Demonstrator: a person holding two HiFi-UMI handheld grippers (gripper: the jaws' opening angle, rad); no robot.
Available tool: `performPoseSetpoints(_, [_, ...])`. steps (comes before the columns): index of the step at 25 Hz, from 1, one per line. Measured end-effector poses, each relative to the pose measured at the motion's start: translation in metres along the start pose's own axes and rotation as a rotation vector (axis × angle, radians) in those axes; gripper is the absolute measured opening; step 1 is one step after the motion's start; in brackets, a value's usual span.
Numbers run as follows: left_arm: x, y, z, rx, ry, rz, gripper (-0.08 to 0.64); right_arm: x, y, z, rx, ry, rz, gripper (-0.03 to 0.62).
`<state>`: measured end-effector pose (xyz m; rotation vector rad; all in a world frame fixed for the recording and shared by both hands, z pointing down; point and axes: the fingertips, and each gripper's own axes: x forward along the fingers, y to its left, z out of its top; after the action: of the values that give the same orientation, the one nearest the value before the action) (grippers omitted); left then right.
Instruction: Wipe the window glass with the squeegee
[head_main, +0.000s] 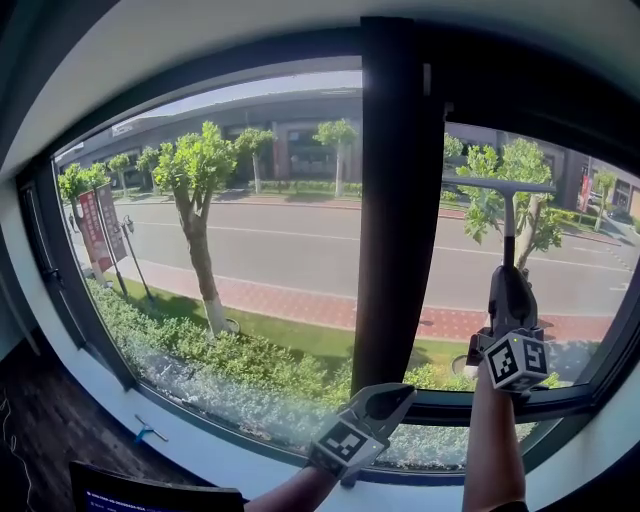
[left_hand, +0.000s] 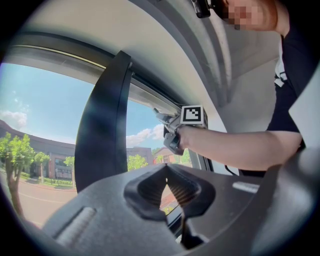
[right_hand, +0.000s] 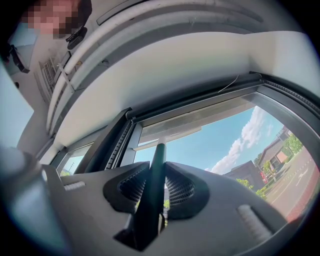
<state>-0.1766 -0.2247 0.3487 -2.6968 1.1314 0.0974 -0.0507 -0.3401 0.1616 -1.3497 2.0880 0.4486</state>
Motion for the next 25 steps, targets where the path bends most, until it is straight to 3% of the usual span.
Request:
performPoseSetpoints(11, [-0.002, -0.001, -0.007, -0.007, 0.014, -0.004, 0.003, -0.013, -0.001, -0.015, -0.06, 0.01, -0.019, 0.097])
performPoseSetpoints(25, [-0.003, -0.004, -0.016, -0.021, 0.031, -0.023, 0.003, -0.037, 0.002, -0.038, -0.014, 0.052, -0.043, 0.098])
